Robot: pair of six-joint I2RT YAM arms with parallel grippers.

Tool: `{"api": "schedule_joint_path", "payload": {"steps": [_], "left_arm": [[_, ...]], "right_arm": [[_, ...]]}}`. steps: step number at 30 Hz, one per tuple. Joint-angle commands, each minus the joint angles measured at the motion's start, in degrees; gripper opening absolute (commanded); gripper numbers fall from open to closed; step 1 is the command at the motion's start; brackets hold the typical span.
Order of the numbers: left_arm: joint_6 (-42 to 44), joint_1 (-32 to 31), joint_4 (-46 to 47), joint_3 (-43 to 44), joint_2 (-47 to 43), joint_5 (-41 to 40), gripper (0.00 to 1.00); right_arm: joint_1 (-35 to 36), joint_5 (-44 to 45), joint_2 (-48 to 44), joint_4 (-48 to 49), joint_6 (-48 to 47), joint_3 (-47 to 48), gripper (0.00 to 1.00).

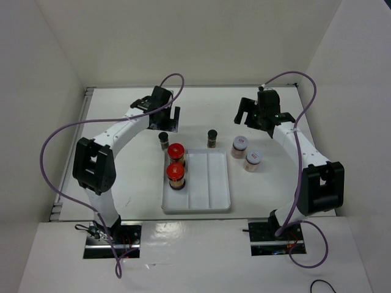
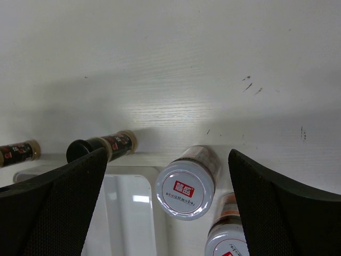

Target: Organize the condiment bottles

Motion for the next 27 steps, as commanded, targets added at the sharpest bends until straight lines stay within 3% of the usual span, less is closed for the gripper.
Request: {"api": "schedule_joint_path", "payload": {"steps": [1, 15, 27], "left_arm": [[0.8, -0.1, 1.8, 0.5, 0.8, -0.7, 0.99], [-0.9, 0.4, 2.4, -5.2, 0.9, 0.4, 0.89], [-0.9, 0.4, 2.4, -4.7, 3.0, 1.0, 0.58]], "right_arm": [[-0.4, -0.3, -1.2, 0.7, -0.6, 0.8, 0.99], [-0.4, -0.8, -0.7, 0.7, -0.6, 0.8, 0.99], [-0.4, -0.8, -1.2, 0.7, -0.6, 1.4, 0.99]]}}
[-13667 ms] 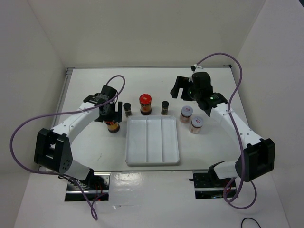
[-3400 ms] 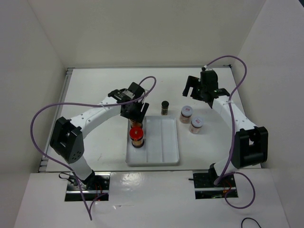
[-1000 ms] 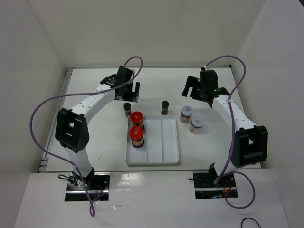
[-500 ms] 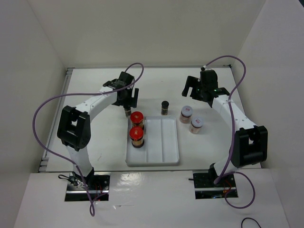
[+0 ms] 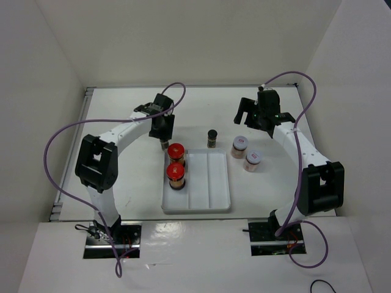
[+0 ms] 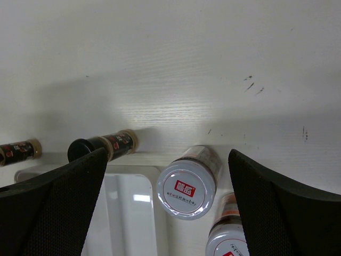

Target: Organize the condiment bottles

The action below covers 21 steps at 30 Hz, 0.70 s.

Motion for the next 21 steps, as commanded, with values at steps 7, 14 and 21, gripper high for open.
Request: {"api": "schedule_joint_path", "payload": {"steps": [7, 14, 21], "left_arm": [[0.1, 0.2, -0.9, 1.6, -0.2, 0.7, 0.39], [1.1, 0.2, -5.6, 9.2, -2.5, 0.2, 0.34], [2.2, -2.0, -10.8, 18.2, -4.2, -0.3, 0.34]], "right_arm": [[-0.4, -0.4, -1.2, 0.7, -0.6, 1.4, 0.99], [-0.4, -0.4, -1.7, 0.7, -0.6, 1.9, 0.99], [-0.4, -0.4, -3.5, 0.7, -0.6, 1.4, 0.99]]}}
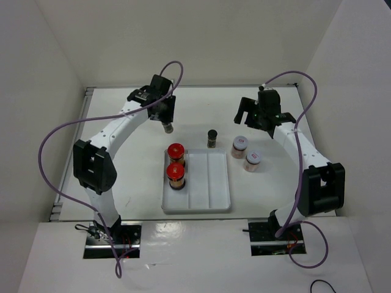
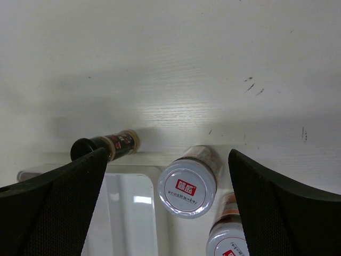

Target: Organize the condiment bottles

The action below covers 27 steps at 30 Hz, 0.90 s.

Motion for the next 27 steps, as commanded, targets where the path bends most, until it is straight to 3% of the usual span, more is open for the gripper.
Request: {"api": "schedule_joint_path", "payload": {"steps": [1, 7, 11, 15, 27], "left_arm": [[1.6, -1.5, -4.1, 4.7, -4.1, 0.0, 0.34], [3.4, -4.4, -6.9, 9.9, -5.5, 2.5, 0.34], [6.3, -6.6, -6.9, 10.6, -6.7, 8.8, 0.34], [7.6, -9.8, -7.5, 10.6, -6.7, 9.3, 0.35], [5.2, -19.8, -5.1, 2.0, -6.7, 7.0, 0.35]], "right_arm": [[-0.4, -0.4, -3.1, 0.7, -0.6, 1.4, 0.99], [-0.4, 0.1, -4.9, 0.1, -0.6, 0.8, 0.99], [-0.4, 0.8, -6.9, -0.5, -0.6, 0.2, 0.99], [-0.9, 0.8, -8.9, -0.5, -0.1, -1.7, 0.99], [-3.1, 1.4, -14.8, -2.8, 0.4, -4.3, 0.99]]}}
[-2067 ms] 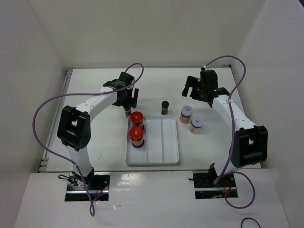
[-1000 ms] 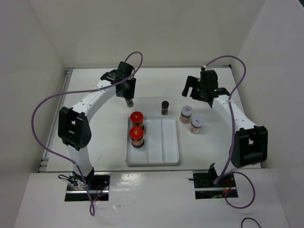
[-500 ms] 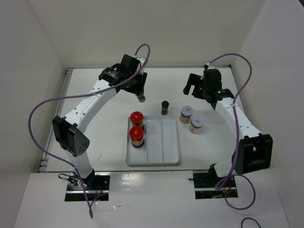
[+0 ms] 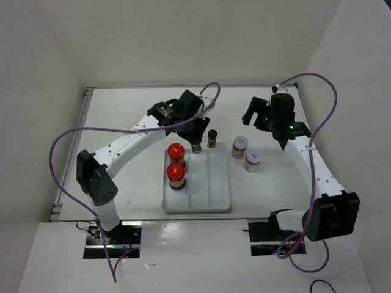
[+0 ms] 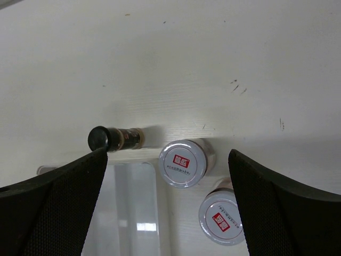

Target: Organize the condiment bottles

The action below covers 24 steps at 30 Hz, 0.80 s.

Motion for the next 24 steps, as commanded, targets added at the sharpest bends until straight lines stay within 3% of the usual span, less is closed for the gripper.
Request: {"api": "schedule_joint_path", "payload": {"steps": [1, 14, 24], "left_arm": [[-0.4, -2.5, 2.5, -3.1, -2.0, -0.6, 0.35], [-5.5, -9.1, 11.0, -19.6, -8.2, -1.5, 0.35], [-6.6, -10.2, 13.9, -22.2, -5.2, -6.8, 0.35]], "right_arm": [[-1.4, 0.9, -3.0, -1.1, 0.2, -1.0, 0.99], [-2.4, -1.4, -5.3, -1.6, 0.2, -2.6, 0.99], [-2.4, -1.9, -7.0, -1.6, -0.4, -3.1, 0.99]]}}
